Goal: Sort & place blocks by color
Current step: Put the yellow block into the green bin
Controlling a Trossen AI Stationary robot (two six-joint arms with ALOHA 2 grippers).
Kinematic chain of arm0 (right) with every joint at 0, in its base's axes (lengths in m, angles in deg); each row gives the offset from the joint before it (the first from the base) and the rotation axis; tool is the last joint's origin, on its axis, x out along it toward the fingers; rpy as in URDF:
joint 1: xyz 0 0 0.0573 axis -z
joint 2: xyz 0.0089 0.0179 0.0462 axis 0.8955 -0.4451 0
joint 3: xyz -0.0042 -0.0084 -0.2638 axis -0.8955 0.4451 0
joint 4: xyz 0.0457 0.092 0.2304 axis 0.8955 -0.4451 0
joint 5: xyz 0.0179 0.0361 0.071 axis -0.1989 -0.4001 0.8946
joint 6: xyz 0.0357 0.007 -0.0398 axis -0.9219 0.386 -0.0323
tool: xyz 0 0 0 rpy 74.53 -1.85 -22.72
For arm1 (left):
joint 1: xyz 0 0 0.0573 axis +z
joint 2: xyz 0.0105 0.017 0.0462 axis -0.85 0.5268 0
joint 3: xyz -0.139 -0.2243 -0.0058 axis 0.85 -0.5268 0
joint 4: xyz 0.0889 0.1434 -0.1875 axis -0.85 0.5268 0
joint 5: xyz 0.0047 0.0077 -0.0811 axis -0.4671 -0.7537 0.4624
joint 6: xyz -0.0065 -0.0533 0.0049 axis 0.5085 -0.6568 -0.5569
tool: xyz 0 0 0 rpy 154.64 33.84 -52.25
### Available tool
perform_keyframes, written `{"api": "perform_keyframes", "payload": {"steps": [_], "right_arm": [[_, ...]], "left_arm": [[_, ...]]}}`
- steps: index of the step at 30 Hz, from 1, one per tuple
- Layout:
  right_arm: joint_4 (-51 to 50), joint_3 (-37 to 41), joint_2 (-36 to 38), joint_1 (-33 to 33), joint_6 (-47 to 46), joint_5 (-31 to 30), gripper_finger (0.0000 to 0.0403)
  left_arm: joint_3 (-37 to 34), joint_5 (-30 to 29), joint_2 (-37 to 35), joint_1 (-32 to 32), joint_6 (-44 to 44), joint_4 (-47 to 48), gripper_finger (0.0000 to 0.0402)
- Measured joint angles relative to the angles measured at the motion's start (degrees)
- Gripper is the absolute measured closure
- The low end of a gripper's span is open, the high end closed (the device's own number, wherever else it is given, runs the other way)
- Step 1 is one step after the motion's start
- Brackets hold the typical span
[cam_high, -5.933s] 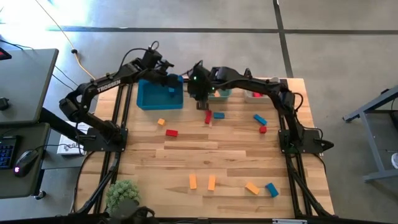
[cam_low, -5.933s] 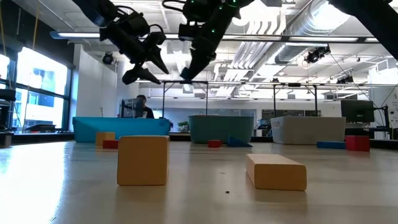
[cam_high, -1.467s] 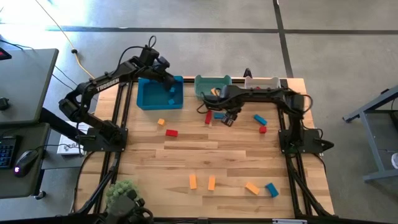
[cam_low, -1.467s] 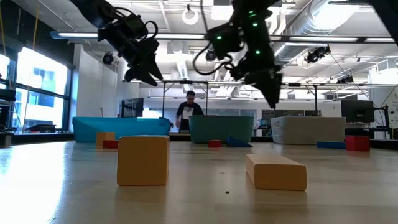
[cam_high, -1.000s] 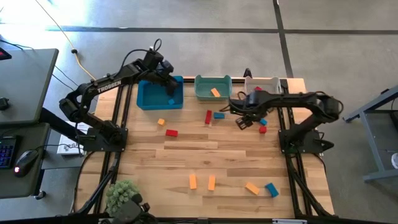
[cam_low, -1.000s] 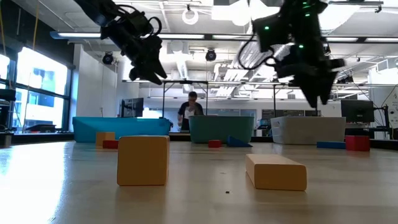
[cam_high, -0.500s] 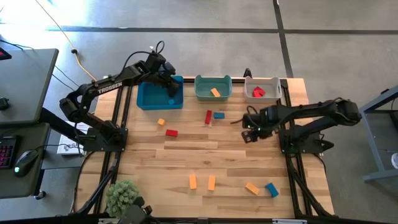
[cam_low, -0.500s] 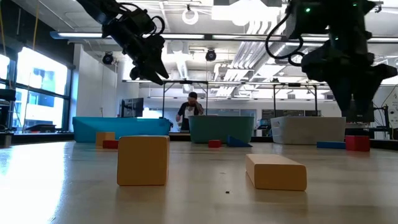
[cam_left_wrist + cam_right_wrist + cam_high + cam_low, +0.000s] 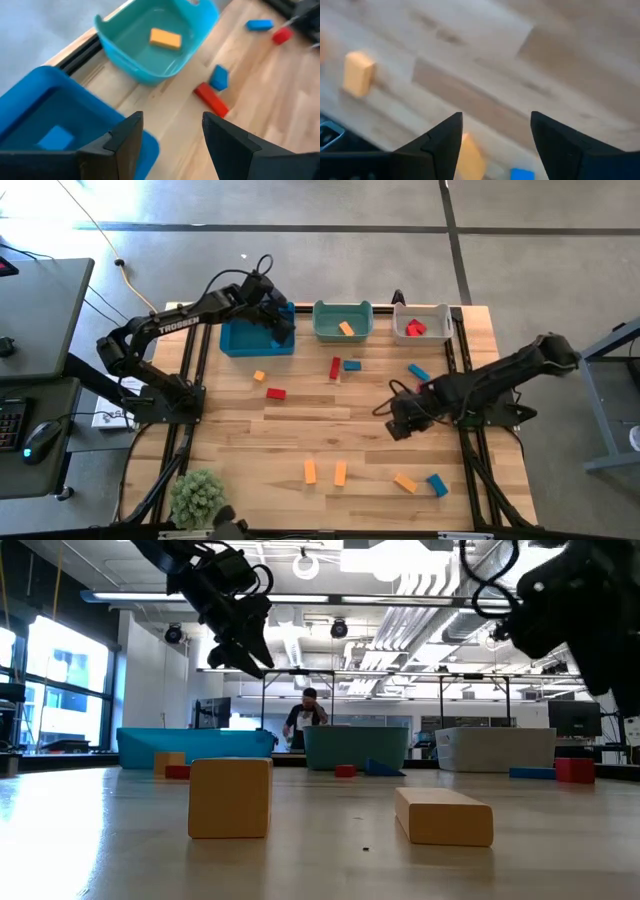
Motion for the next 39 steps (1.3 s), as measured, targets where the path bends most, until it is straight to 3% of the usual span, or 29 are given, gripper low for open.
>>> {"api": "perform_keyframes", "payload": {"steps": [4, 27, 34, 39], "right_arm": [[4.20, 0.00, 0.00, -5.00, -2.33, -1.54, 0.0179], [19.38, 0.00, -0.13, -22.00, -18.33, -3.44, 0.0191], [26.17, 0.00, -0.13, -24.24, -19.50, -8.09, 0.0220], [25.80, 0.00, -0.13, -24.22, -16.68, -9.24, 0.0229]], "left_arm": [[0.00, -3.88, 0.00, -0.86, -0.55, 2.81, 0.0206], [0.00, -8.88, 0.00, -8.45, -6.86, 6.06, 0.0206], [0.00, -10.61, 0.00, -9.59, -8.25, 6.04, 0.0206], [0.00, -11.07, 0.00, -9.75, -8.45, 6.03, 0.0206]]}}
